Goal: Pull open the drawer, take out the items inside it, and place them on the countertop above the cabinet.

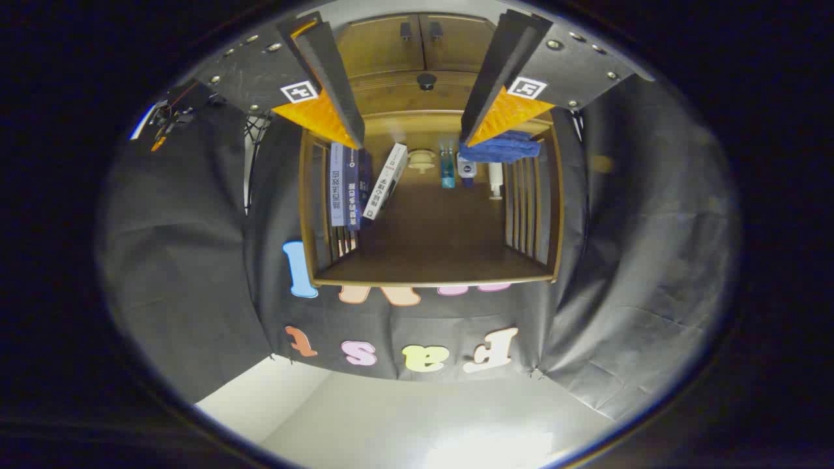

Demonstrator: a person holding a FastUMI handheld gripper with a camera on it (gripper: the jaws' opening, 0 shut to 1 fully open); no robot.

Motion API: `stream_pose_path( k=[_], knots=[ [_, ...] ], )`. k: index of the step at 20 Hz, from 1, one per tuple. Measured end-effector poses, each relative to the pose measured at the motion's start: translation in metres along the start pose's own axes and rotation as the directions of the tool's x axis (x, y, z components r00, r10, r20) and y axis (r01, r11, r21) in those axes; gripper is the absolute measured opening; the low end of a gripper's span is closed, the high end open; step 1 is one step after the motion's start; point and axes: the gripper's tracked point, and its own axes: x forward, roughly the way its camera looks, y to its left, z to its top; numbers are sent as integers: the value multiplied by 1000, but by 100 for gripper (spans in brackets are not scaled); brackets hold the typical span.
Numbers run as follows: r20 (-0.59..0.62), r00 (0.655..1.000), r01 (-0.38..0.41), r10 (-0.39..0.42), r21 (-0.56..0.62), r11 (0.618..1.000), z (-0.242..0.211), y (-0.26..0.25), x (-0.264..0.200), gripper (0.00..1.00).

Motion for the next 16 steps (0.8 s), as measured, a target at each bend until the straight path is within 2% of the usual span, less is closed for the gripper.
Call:
stream_pose_path(
  k=[16],
  knots=[
    [-50,999,2,-1,9,1000,-23,-2,10,90]
  ],
)
